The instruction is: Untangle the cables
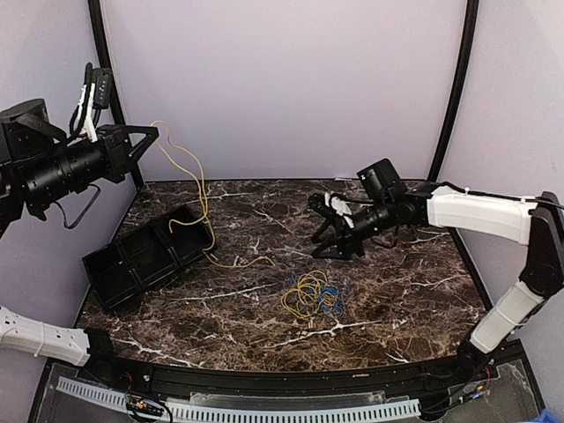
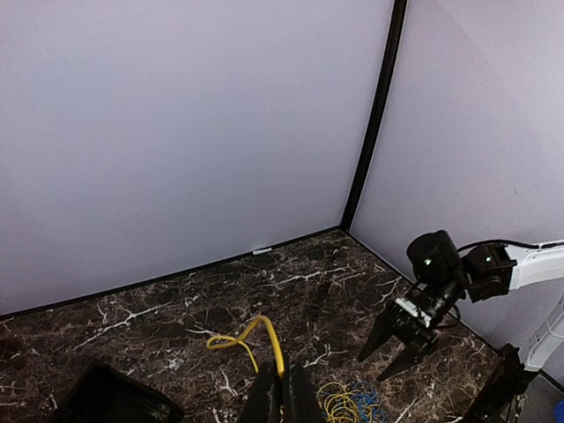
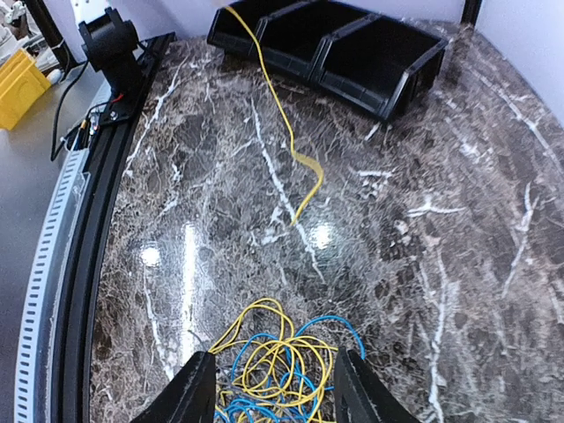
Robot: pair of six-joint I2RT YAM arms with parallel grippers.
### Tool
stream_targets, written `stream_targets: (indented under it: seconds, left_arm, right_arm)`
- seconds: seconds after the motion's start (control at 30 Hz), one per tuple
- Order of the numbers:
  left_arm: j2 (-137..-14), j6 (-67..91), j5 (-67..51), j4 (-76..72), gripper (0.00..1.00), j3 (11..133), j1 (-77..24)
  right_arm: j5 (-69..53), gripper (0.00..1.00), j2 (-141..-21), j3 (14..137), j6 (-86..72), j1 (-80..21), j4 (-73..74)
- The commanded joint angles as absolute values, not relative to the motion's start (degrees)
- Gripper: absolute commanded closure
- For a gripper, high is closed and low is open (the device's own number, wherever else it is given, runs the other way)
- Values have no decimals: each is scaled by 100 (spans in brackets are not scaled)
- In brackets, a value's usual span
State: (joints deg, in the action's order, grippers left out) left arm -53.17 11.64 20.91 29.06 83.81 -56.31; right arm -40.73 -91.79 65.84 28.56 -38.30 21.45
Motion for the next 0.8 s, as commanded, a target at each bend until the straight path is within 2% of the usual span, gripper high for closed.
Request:
stream_targets:
  seconds: [0.0,0.3,0.5,0.77]
  left_arm:
    - [-5187,1242,2696,3047,100,8071,-5647]
    - [-5077,1480,3953,3478,100,7873,-5640]
    - [-5260,1380,4812,3999,100,8520,-5638]
    - [-5358,781,5905,4010,100,8715,-5628]
  right_arm:
    - [-4174,51,-8463,6690,3059,-3639,2796]
    - [-4201,49,-6636,5392,2779,-2403,2667]
    - [-4041,48,-5478,4125,2486,-1676,1917]
    - [-3951,47,-5398,3905,2566,-1481,1729]
